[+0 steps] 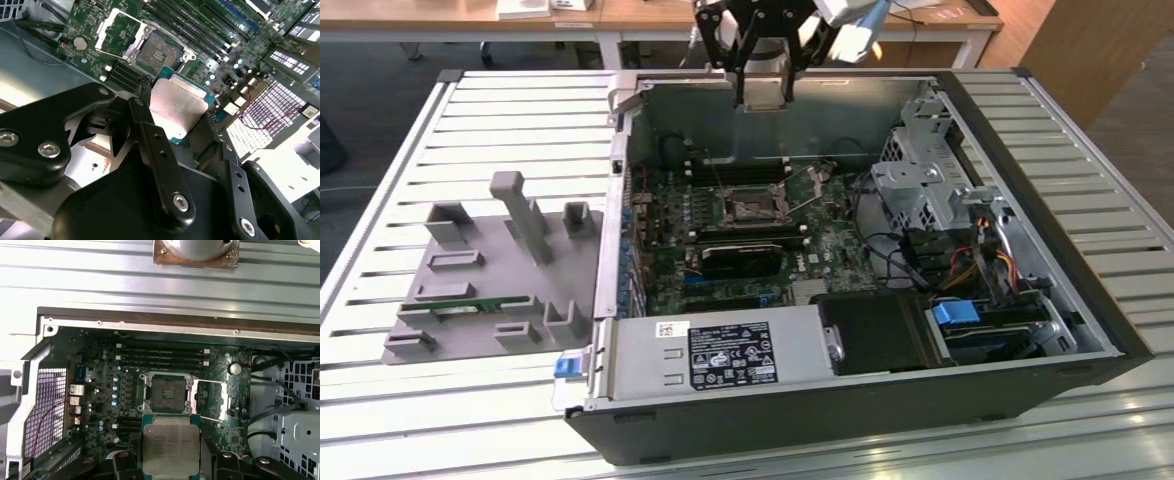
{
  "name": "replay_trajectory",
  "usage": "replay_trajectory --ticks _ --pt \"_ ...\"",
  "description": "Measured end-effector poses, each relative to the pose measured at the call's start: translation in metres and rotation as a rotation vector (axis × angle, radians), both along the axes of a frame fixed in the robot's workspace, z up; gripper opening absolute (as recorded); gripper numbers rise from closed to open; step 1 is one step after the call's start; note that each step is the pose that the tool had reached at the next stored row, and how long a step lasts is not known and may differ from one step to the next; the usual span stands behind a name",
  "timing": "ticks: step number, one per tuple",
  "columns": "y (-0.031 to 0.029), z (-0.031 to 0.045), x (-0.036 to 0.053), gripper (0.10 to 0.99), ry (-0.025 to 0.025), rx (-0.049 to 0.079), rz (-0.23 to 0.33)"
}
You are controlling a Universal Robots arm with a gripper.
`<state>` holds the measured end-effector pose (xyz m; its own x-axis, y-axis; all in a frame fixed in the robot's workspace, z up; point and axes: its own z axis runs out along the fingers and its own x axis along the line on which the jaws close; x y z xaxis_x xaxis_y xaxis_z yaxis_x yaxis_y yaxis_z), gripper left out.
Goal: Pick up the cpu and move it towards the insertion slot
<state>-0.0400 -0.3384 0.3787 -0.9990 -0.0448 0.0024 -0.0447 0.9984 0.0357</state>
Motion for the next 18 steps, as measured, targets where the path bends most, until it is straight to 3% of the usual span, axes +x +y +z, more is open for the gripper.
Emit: replay_trajectory --ticks 12,18 --pt "0.0303 -0.0062 0.0033 0.541 0.0000 0.000 0.001" --pt "0.0388 -0.0098 0.0057 0.541 0.0002 0.000 0.002"
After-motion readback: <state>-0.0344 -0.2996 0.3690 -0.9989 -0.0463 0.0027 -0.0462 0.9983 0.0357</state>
